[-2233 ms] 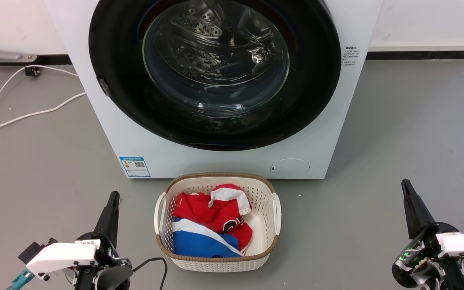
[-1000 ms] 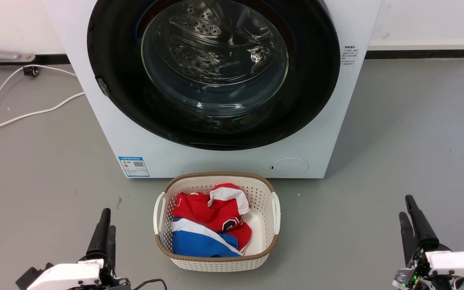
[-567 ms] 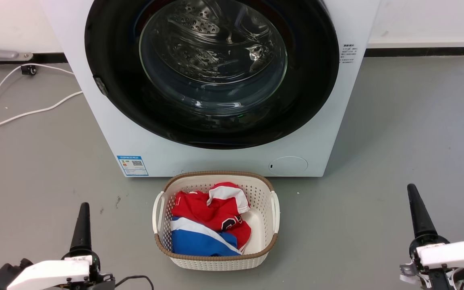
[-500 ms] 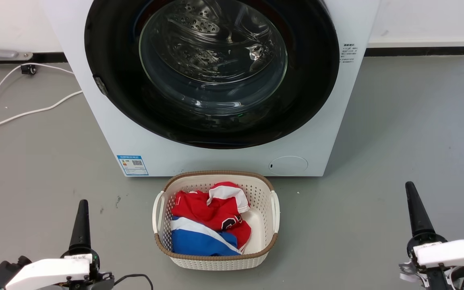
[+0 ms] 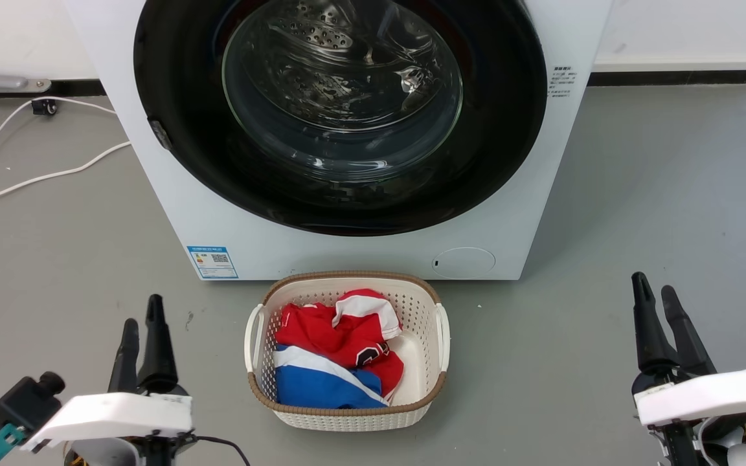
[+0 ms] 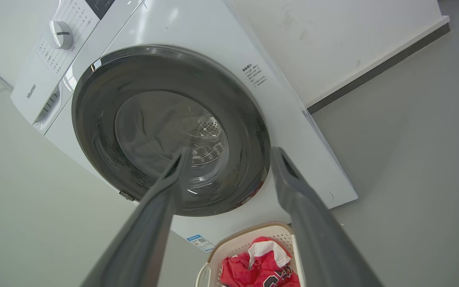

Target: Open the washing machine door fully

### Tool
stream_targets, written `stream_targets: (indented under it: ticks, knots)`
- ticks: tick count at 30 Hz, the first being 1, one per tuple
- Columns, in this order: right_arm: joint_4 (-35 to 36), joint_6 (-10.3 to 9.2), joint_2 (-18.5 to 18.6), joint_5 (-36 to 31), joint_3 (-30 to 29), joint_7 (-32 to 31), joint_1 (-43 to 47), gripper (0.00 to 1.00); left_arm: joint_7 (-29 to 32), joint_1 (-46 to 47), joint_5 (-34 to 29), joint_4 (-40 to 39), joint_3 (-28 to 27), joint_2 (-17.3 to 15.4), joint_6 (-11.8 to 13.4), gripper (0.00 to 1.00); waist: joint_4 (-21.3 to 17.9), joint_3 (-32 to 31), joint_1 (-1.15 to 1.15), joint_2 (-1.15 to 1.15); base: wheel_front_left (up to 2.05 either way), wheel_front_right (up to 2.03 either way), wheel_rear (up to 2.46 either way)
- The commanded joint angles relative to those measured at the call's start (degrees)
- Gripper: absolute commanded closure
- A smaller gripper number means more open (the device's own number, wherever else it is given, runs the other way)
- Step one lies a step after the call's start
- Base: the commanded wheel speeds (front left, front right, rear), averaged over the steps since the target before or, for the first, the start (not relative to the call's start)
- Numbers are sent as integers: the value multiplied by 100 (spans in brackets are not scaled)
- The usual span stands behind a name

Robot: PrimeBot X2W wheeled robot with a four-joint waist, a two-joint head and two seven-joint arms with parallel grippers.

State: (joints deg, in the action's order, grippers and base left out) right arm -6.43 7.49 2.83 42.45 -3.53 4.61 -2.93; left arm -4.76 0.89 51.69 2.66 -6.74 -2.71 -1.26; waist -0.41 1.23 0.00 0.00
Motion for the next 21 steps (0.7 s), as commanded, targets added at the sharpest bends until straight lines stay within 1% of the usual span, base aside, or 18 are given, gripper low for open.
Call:
stream_targets:
  ticks: [1, 6, 9, 13, 17, 21]
  knots:
    - [147, 0, 11, -291, 32, 64, -79, 0, -59, -10, -329, -215, 102, -15, 99, 0, -2, 9, 0, 0, 0, 0, 0]
    - [261, 0, 11, -835, 87, 156, -71, 0, -144, -32, -918, -477, 435, -16, 309, 0, -6, 37, 0, 0, 0, 0, 0]
    - [305, 0, 11, -1141, 134, 208, -63, 0, -196, -9, -1401, -589, 636, -16, 303, 0, -10, 59, 0, 0, 0, 0, 0]
    - [280, 0, 11, -1556, 161, 271, -32, 0, -264, 4, -1961, -718, 960, -50, 374, 0, -21, 69, 0, 0, 0, 0, 0]
    - [191, 0, 10, -1978, 181, 336, -17, 0, -326, -8, -2403, -772, 1336, -228, 604, 0, -39, 67, 0, 0, 0, 0, 0]
    - [175, 0, 10, -2320, 208, 400, -16, 0, -386, 42, -2722, -773, 1775, -452, 937, 0, -53, 68, 0, 0, 0, 0, 0]
